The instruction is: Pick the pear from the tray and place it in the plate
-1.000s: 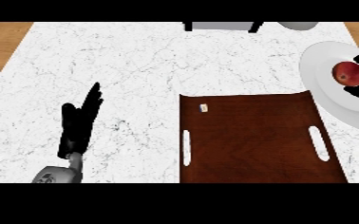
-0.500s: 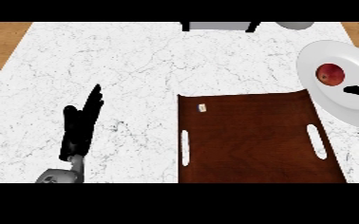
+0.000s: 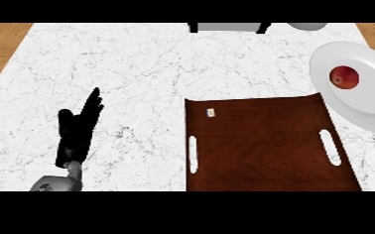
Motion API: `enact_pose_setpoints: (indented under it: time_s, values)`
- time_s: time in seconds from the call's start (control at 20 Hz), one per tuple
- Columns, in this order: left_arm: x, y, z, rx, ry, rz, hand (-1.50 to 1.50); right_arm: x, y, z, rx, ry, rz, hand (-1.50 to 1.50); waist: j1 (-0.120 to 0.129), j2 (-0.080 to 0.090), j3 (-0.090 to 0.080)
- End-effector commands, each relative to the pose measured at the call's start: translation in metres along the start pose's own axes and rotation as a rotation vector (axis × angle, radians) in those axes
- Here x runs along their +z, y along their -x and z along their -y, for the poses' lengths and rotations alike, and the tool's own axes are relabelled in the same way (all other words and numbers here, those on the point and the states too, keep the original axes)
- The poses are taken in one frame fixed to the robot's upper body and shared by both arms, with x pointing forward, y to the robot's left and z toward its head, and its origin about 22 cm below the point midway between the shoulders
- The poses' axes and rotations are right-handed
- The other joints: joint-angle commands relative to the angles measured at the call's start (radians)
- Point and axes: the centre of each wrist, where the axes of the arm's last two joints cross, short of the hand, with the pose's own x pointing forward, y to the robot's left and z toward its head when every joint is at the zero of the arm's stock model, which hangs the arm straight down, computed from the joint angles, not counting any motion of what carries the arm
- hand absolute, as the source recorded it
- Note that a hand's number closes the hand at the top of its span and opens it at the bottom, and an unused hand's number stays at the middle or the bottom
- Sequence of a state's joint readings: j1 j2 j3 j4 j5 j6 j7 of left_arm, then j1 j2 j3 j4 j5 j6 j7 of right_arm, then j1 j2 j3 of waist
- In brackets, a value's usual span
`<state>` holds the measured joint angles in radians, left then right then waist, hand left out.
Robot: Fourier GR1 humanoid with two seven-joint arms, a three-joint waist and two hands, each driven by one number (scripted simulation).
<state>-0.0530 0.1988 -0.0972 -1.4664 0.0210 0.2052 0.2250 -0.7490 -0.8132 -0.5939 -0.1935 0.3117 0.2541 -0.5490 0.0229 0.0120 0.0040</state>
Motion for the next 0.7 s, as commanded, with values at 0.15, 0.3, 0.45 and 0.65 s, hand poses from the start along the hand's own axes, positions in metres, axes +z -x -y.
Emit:
enact_pose_setpoints:
  time_s: [0.15,0.3,0.45,0.65]
  values:
    - [-0.005,0.006,0.012,-0.013,-0.004,0.006,0.00,0.018,0.012,0.022,-0.099,-0.042,0.042,-1.50,0.003,0.001,0.000]
    - [-0.006,-0.008,0.014,-0.015,-0.009,0.010,0.00,0.019,0.024,0.001,-0.112,-0.047,0.091,-1.50,0.004,0.000,0.000]
    - [-0.011,-0.002,0.025,-0.009,0.020,0.018,0.00,0.023,0.026,0.007,-0.096,-0.044,0.088,-1.50,0.003,0.002,0.000]
    - [-0.017,-0.005,0.014,0.000,0.011,0.003,0.00,0.029,0.038,-0.002,-0.072,-0.040,0.060,-1.50,0.005,0.002,0.000]
